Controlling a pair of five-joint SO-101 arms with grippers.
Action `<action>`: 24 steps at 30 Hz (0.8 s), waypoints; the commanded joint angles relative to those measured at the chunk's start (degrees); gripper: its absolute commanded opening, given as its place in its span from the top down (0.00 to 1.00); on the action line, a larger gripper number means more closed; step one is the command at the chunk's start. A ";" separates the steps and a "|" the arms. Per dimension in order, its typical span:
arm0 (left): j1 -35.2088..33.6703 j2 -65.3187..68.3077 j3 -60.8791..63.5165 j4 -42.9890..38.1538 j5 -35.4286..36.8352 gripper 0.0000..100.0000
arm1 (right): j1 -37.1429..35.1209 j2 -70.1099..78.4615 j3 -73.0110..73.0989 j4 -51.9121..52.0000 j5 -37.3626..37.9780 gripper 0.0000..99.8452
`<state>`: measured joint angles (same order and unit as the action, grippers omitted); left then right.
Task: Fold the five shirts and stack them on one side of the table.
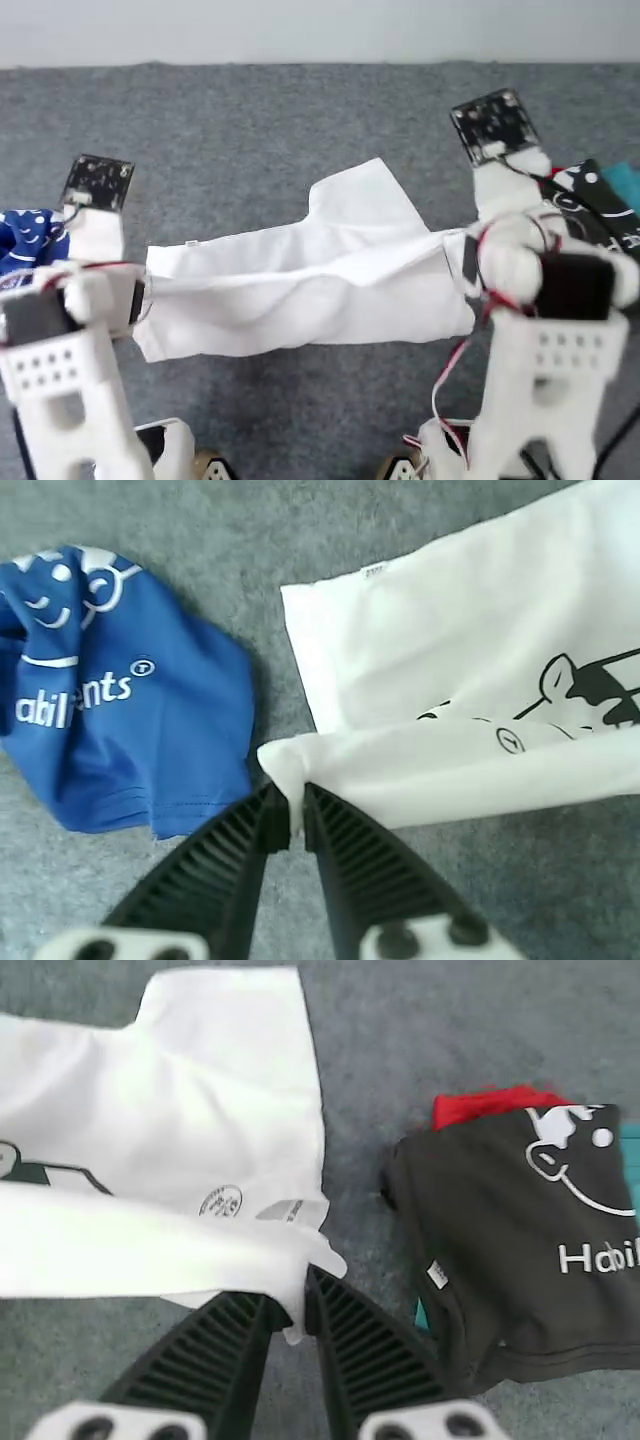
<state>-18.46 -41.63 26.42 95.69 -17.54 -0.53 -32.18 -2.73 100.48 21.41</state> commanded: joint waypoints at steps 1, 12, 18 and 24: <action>-0.35 6.42 -1.98 -2.81 0.26 0.99 | 0.13 6.55 -0.18 -1.98 2.55 0.99; -0.35 24.09 -1.71 -10.11 0.09 0.99 | -7.52 26.86 -0.35 -19.38 4.13 0.99; -0.35 32.70 -1.89 -16.88 0.35 0.99 | -7.34 36.88 -1.49 -28.79 3.87 0.99; -0.35 37.98 -1.98 -24.70 0.53 0.99 | -7.43 46.55 -11.34 -32.04 4.04 0.99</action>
<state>-18.46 -4.62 26.42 74.59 -17.27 -7.47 11.96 -7.65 70.07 25.01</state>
